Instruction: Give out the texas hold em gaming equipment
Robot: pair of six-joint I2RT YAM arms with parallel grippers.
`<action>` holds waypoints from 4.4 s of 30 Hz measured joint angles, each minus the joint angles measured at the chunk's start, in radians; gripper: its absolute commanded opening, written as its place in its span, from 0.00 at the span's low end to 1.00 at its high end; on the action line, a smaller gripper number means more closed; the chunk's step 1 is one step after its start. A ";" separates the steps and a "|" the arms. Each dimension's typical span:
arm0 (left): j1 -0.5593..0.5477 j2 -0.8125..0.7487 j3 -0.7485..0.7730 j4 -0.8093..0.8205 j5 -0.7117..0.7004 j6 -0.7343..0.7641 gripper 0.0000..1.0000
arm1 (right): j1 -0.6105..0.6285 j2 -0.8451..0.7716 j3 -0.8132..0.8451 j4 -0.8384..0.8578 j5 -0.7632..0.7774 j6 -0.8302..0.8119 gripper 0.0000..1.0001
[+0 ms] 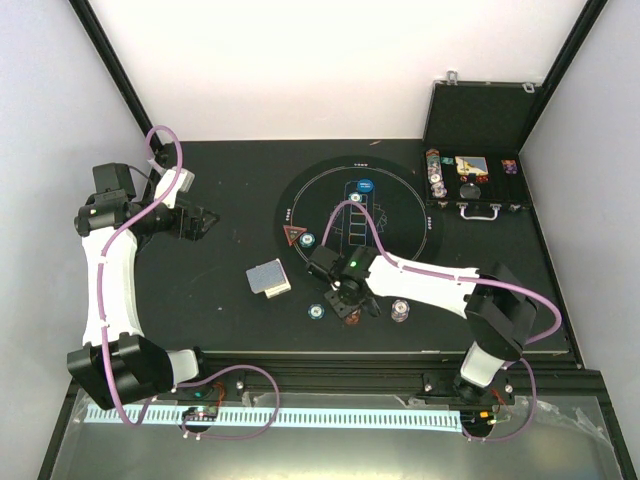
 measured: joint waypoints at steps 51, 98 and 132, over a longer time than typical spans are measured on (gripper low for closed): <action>0.001 0.000 0.000 -0.001 0.000 0.000 0.99 | -0.020 0.109 0.241 -0.043 0.034 -0.039 0.30; 0.001 -0.006 0.002 -0.004 0.000 0.001 0.99 | -0.178 0.221 0.308 0.037 -0.028 -0.053 0.80; 0.001 -0.005 0.002 -0.003 0.001 0.001 0.99 | -0.034 -0.042 -0.127 0.111 -0.116 0.072 0.70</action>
